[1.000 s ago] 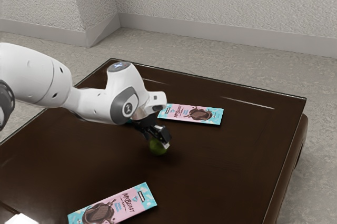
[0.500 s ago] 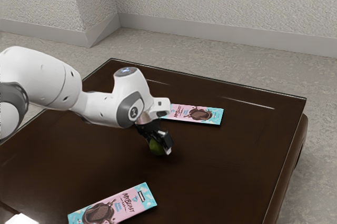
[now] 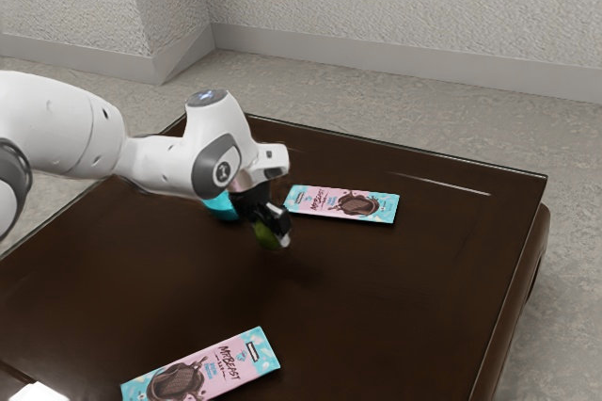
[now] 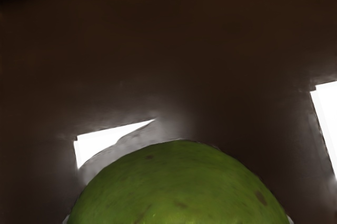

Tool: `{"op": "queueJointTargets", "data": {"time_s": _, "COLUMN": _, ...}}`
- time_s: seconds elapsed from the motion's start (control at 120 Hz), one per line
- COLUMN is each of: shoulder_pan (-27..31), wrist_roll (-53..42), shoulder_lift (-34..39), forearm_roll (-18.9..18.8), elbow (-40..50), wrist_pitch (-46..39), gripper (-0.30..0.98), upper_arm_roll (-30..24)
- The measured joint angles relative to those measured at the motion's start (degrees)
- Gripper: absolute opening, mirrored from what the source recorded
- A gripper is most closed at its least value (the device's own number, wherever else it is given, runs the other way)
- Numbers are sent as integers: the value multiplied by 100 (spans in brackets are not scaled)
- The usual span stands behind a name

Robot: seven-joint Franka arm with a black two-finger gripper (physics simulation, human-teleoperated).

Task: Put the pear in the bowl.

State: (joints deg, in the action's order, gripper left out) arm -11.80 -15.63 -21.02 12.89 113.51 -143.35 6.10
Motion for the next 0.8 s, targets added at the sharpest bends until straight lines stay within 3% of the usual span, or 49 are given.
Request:
{"op": "queueJointTargets", "data": {"time_s": 0.167, "shoulder_pan": 25, "wrist_roll": 84, "shoulder_lift": -47, "forearm_roll": -396, "elbow": -1195, "wrist_pitch": 657, "gripper": 30, "upper_arm_roll": 869}}
{"op": "queueJointTargets", "data": {"time_s": 0.458, "shoulder_pan": 196, "wrist_roll": 158, "shoulder_lift": -1580, "forearm_roll": -384, "elbow": -2894, "wrist_pitch": 1500, "gripper": 29, "upper_arm_roll": 1441}}
{"op": "queueJointTargets", "data": {"time_s": 0.7, "shoulder_pan": 231, "wrist_roll": 179, "shoulder_lift": -1759, "forearm_roll": -232, "elbow": -3089, "wrist_pitch": 1831, "gripper": 29, "upper_arm_roll": 1572}}
{"op": "queueJointTargets", "data": {"time_s": 0.8, "shoulder_pan": 231, "wrist_roll": 136, "shoulder_lift": -1739, "forearm_roll": -184, "elbow": -3079, "wrist_pitch": 1925, "gripper": 40, "upper_arm_roll": 1569}}
